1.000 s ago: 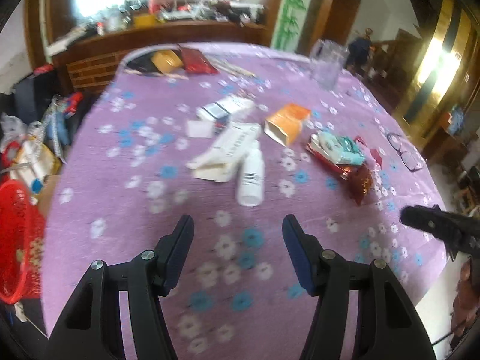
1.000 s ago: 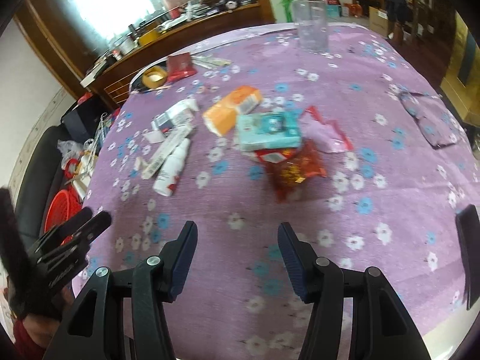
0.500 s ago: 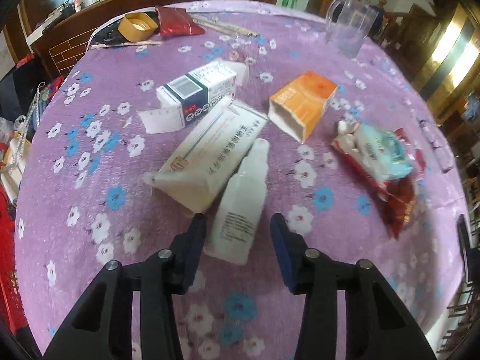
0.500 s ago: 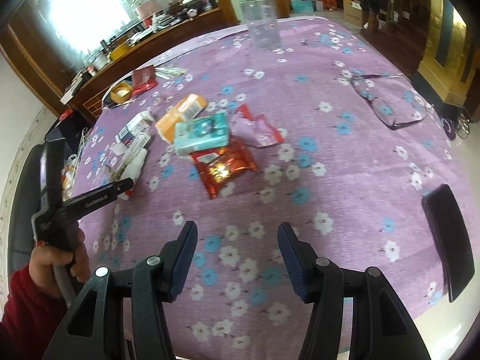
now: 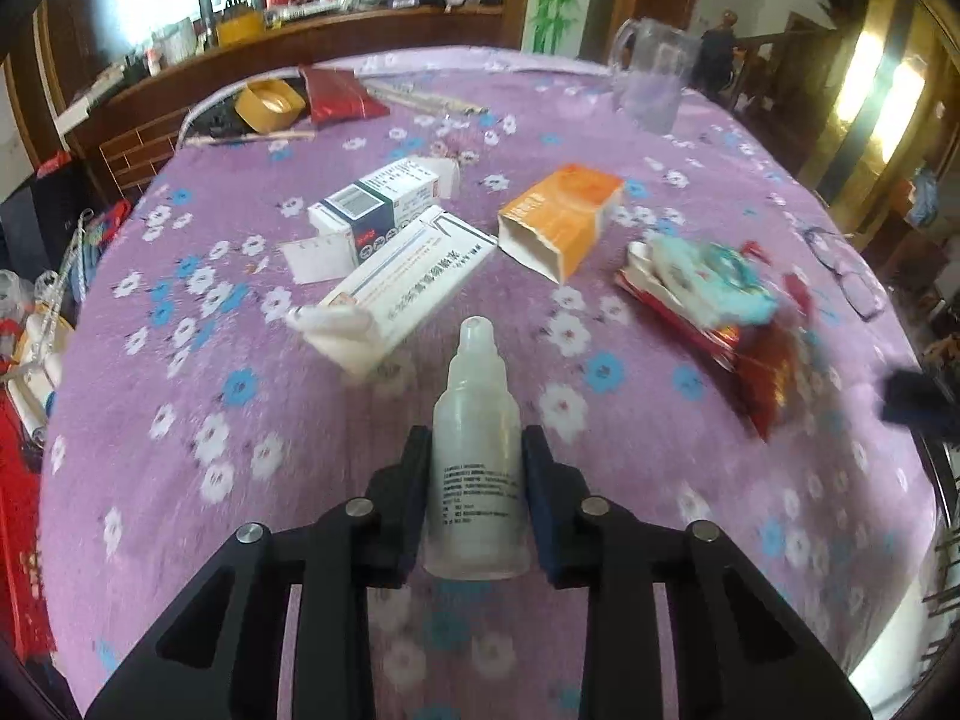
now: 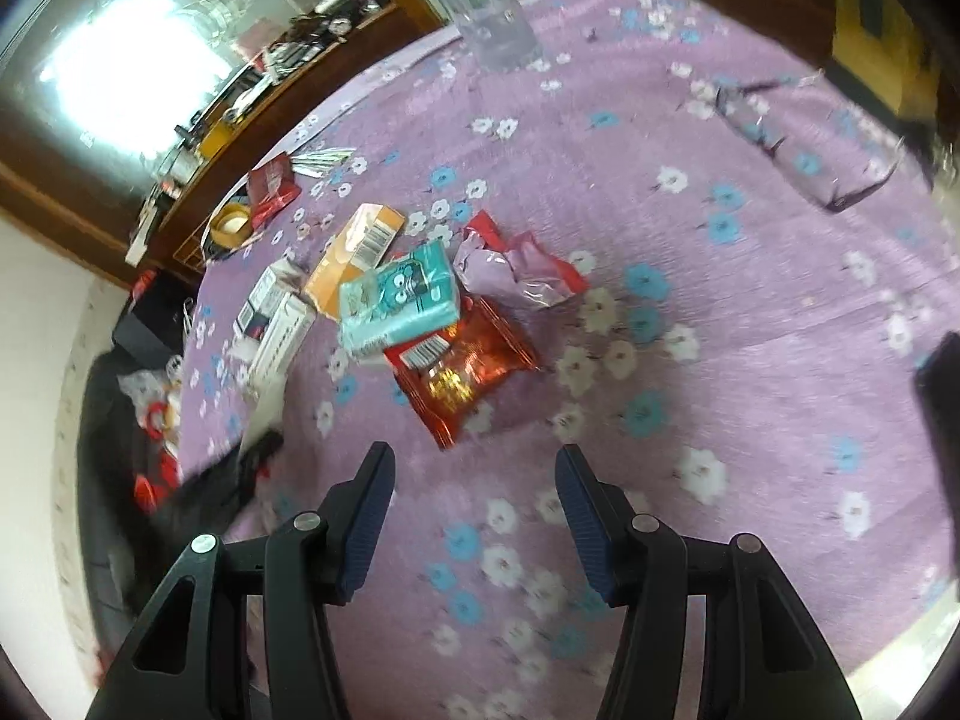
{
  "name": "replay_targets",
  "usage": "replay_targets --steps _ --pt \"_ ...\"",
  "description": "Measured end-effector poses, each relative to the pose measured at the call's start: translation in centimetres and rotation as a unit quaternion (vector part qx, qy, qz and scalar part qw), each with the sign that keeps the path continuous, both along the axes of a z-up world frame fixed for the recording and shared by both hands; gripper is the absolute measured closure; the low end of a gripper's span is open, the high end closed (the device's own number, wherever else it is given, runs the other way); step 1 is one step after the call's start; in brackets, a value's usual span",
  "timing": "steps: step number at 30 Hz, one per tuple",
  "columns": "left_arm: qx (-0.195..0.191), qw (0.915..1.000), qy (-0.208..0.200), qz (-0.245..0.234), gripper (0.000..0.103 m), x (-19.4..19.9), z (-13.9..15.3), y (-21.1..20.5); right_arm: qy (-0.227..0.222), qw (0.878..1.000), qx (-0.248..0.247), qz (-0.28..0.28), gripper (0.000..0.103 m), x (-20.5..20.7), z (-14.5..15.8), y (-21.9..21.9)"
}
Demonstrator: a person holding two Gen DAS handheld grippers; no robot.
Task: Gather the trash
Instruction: 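Grasp the white plastic bottle with the left tool, then grasp the brown snack packet with the right tool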
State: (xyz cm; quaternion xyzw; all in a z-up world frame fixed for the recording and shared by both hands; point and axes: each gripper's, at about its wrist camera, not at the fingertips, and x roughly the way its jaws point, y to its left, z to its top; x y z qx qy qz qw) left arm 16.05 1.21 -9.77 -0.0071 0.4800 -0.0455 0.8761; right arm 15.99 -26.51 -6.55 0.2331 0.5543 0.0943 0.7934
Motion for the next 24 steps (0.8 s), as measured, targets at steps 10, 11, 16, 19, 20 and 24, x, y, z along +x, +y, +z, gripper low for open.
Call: replay_targets --steps 10,11,16,19,20,24 --pt "0.017 0.9989 -0.039 0.019 0.074 -6.1 2.3 1.5 0.067 0.996 0.023 -0.057 0.053 5.7 -4.0 2.1" --pt "0.018 0.9988 -0.041 0.022 0.074 -6.4 2.4 1.8 0.074 0.995 0.022 -0.061 0.054 6.0 -4.3 2.3" --pt "0.021 0.9979 -0.046 0.040 0.074 -7.5 2.8 3.1 0.084 0.995 -0.014 -0.052 0.062 7.6 -5.6 3.9" --pt "0.020 0.9975 -0.048 0.048 0.074 -8.0 2.9 3.5 0.069 0.996 -0.041 -0.028 0.064 7.7 -5.5 4.7" --pt "0.020 0.9973 -0.049 0.050 0.074 -8.0 2.9 3.6 0.063 0.997 -0.048 -0.019 0.065 7.6 -5.4 4.9" --pt "0.018 0.9973 -0.052 0.049 0.074 -8.2 2.9 3.7 0.039 0.995 -0.084 0.035 0.065 6.7 -5.3 6.3"
